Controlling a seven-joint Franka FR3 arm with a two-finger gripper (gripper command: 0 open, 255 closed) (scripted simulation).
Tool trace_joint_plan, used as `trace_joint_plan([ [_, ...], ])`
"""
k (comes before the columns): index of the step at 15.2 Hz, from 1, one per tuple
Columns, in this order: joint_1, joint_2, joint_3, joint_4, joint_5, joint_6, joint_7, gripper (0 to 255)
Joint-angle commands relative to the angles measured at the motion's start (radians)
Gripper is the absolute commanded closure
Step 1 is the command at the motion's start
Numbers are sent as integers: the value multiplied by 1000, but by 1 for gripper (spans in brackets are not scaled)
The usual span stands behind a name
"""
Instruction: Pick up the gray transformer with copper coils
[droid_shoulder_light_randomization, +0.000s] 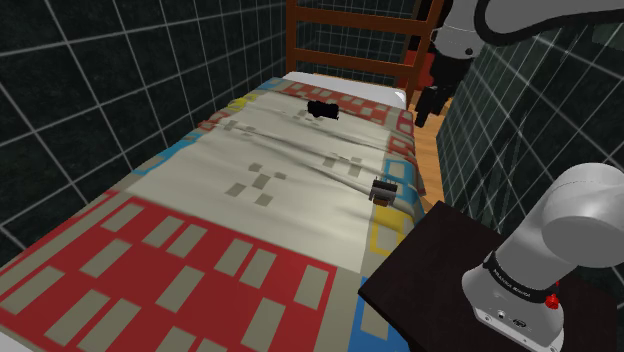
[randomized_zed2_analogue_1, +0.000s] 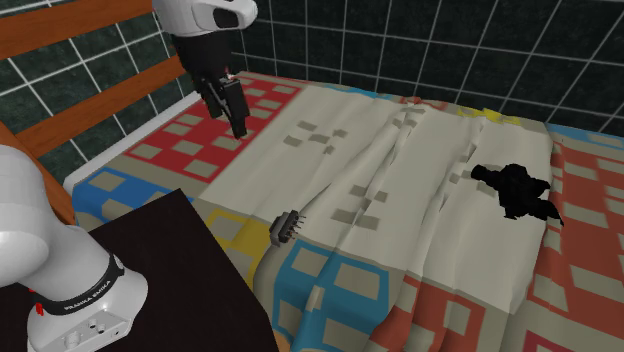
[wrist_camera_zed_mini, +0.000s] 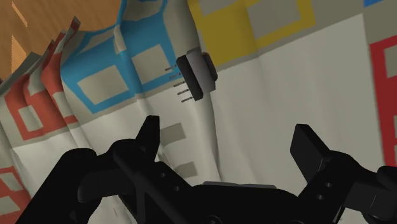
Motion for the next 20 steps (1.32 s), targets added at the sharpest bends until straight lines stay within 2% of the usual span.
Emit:
trace_joint_plan([
  [1,0,21,-22,-44,-2,61,-22,0],
  [7,-4,142,-105,-149,-10,266,-105,0],
  [13,10,335,-193,-205,11,489,-209,0],
  [17,40,500,-253,-211,75,638,-311,0],
  [20,74,642,-290,-198,179,741,-425,0],
])
